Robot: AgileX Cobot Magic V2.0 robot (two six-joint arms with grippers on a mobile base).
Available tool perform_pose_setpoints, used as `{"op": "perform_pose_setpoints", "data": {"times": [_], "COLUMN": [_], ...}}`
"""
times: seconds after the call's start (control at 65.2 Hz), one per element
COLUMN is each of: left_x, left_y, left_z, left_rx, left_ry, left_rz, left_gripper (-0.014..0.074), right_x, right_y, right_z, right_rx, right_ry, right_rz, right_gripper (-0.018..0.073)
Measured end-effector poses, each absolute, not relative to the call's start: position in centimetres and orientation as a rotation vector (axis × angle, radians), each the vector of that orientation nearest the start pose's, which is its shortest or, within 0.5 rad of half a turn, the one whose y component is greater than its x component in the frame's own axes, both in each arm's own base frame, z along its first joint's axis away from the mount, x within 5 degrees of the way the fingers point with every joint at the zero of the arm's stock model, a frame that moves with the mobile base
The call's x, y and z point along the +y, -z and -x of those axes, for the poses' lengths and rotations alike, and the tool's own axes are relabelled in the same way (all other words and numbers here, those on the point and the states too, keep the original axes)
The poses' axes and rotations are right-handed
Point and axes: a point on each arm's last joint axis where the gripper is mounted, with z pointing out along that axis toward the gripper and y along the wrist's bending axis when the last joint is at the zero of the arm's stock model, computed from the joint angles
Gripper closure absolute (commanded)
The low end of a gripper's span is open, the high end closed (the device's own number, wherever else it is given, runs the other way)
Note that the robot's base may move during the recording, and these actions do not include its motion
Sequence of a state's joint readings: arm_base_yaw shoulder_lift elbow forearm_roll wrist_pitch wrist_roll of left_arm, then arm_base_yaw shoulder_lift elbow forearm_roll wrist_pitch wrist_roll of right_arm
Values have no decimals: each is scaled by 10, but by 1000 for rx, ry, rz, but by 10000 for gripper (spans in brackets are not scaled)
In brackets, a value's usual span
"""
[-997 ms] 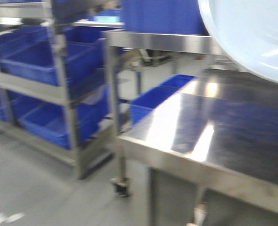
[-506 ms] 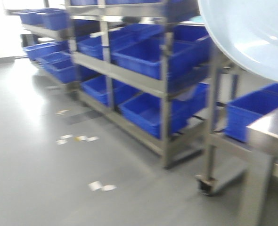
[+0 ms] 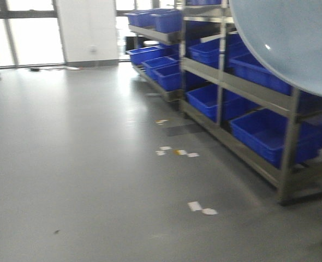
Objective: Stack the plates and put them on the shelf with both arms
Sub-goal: 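Drive the base away from the table holding the stack in the right gripper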
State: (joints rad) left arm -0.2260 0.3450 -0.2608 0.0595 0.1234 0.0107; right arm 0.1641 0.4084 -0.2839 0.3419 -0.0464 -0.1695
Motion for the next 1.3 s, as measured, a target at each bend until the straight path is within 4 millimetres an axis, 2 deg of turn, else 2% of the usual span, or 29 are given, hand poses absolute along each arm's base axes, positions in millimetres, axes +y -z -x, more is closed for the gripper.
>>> {"op": "perform_pose_setpoints", "data": {"times": [1.304], "left_x": [-19], "left_y": [-267], "left_z": [-86], "left_rx": [1672], "left_ry": [110], "left_rz": [-242], "left_gripper": [514], "right_x": [15], "right_y": [-284], "right_z": [-97], "right_rx": [1570], "right_ry": [-253], "right_rz": [-18], "right_gripper": [503]}}
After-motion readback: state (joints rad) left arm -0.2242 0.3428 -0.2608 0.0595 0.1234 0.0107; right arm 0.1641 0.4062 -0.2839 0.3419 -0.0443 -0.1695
